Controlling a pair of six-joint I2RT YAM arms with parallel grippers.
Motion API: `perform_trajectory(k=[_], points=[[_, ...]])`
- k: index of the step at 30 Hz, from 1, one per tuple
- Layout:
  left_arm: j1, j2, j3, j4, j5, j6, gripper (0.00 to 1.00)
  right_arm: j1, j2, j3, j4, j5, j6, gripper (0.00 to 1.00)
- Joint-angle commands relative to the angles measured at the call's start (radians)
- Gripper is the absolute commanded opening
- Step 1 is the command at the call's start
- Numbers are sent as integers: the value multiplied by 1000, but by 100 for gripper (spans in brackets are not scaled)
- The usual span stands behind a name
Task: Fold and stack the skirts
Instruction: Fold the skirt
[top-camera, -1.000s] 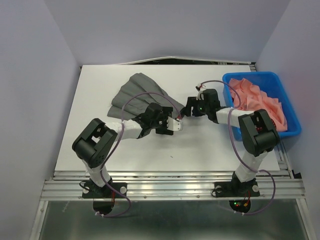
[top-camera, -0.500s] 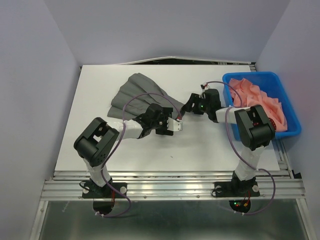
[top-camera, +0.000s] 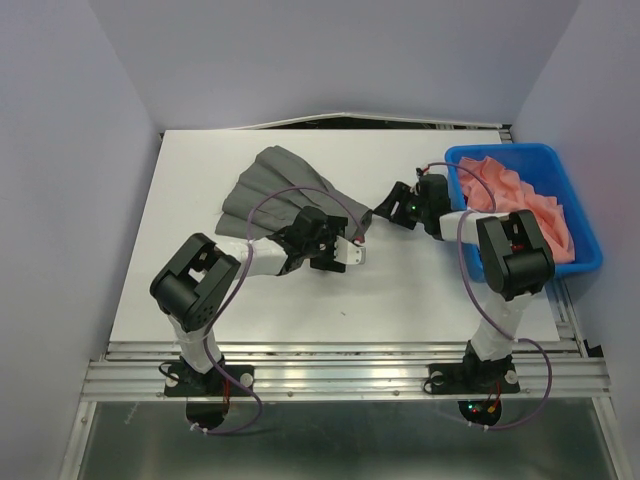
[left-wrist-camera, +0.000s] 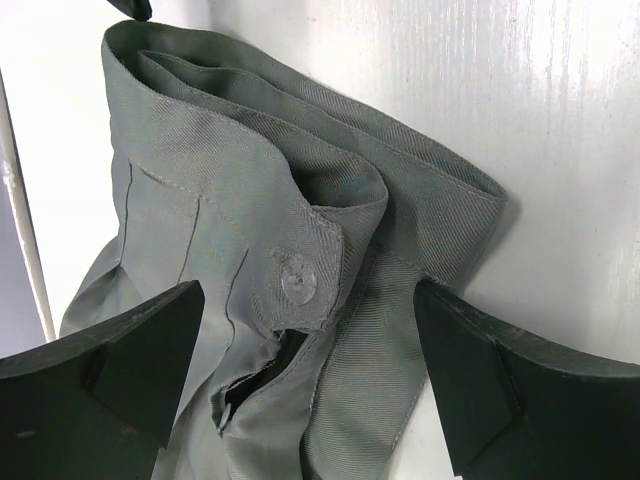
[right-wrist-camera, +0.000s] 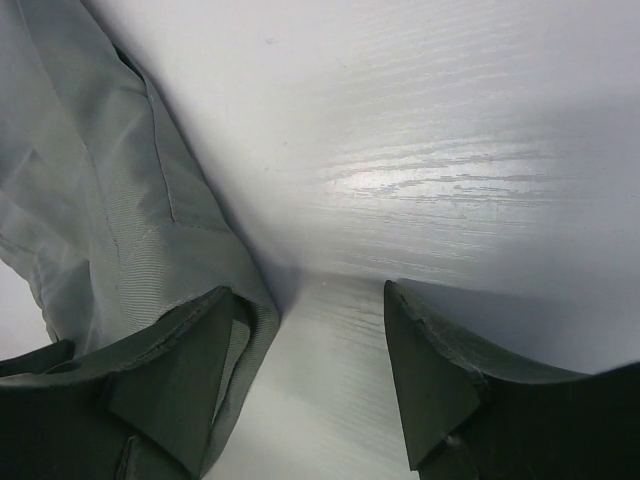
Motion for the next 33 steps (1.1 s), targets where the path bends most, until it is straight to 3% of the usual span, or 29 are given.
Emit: perform_trajectory(k=[1, 7, 15, 18, 19, 21, 27, 33], points=[[-7, 0, 40, -21, 18, 34, 99, -1, 33, 26, -132, -28, -35, 67], [-7, -2, 47, -26, 24, 26, 99, -1, -43, -49, -104, -82, -52, 68], [-7, -3, 58, -31, 28, 23, 99, 9, 3, -10, -123, -97, -61, 66], [-5, -3, 61, -32, 28, 20, 99, 9, -4, -43, -37, -146, -44, 35], [-7, -3, 60, -32, 29, 20, 99, 9, -5, -46, -34, -160, -44, 15], [-7, -3, 54, -31, 31, 20, 99, 9, -22, -57, -34, -175, -35, 3], [-7, -6, 49, -32, 31, 17, 99, 9, -128, -160, 130, -300, 102, 1], [-7, -8, 49, -37, 26, 18, 99, 9, -54, -160, 256, -336, 243, 1]])
